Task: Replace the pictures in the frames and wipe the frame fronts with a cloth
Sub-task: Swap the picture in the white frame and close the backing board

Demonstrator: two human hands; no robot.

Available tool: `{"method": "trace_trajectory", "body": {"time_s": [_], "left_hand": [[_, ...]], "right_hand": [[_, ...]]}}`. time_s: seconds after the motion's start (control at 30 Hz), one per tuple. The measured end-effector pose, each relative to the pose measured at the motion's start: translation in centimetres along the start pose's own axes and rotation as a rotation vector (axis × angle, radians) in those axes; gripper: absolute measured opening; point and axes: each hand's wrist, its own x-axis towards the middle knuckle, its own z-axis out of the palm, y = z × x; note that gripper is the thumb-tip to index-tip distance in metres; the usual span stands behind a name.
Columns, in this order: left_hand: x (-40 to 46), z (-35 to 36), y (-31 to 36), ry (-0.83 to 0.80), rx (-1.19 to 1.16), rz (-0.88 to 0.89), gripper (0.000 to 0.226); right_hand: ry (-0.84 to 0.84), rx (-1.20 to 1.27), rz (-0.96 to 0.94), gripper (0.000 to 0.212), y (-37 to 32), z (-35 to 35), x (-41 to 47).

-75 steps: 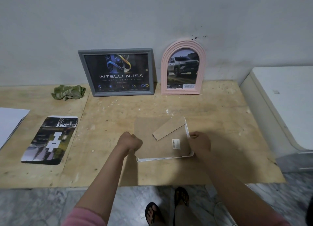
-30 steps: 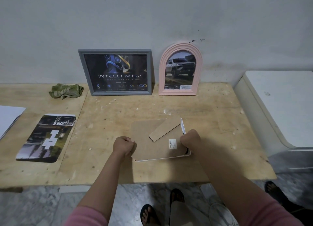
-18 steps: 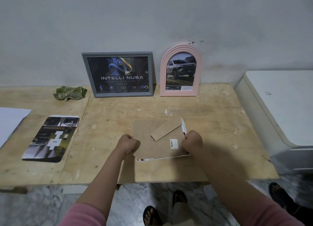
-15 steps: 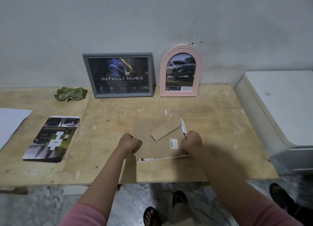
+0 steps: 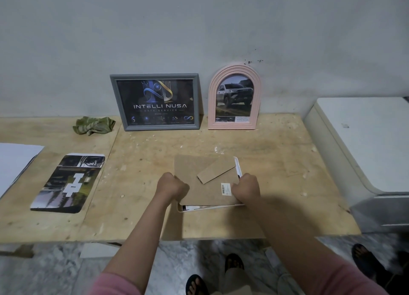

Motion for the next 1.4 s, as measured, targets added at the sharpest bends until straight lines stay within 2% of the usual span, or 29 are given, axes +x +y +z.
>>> {"method": "trace_trajectory", "body": {"time_s": [0.13, 0.3, 0.4, 0.57, 0.67, 0.77, 0.93, 1.13, 1.4], "left_hand": [[0.7, -0.4, -0.3, -0.060, -0.169, -0.033, 0.009], [1.6, -0.2, -1.4, -0.139, -0.265, -0.111, 0.022], [1.9, -0.1, -1.6, -0.102, -0.298, -0.130, 0.030], [2.0, 0.3, -2.1, -0.025, -0.369, -0.153, 0.022], [1.8, 0.3, -2.3, 0.051, -0.409, -0.147, 0.006], [1.8, 0.2, -2.4, 0.087, -0.458, -0.122, 0.009], [1.2, 0.1, -1.3, 0.048, -0.552, -0.078, 0.028], [-0.1, 2.0, 1.8, -0.048, -0.523, 0.047, 0.034], [-1.8, 9.4, 6.6, -0.143, -0.226, 0.158, 0.034]], "right_hand": [[-0.029, 0.052, 0.017, 0.032, 0.1, -0.5, 0.2], [-0.008, 0.117, 0.002, 0.027, 0.2, -0.6, -0.1], [0.008, 0.180, 0.001, 0.023, 0.3, 0.0, -0.6], [0.016, 0.321, 0.074, 0.017, -0.4, 0.4, -1.1], [0.052, 0.369, 0.112, 0.014, -0.4, 0.1, -1.6], [0.072, 0.459, 0.112, 0.007, -0.6, -0.5, -1.9], [0.150, 0.582, 0.097, 0.013, -1.2, -1.7, -1.7], [0.321, 0.614, 0.092, 0.026, 1.1, -6.2, -2.3], [0.416, 0.605, 0.176, 0.032, 9.1, -11.2, -0.9]]}}
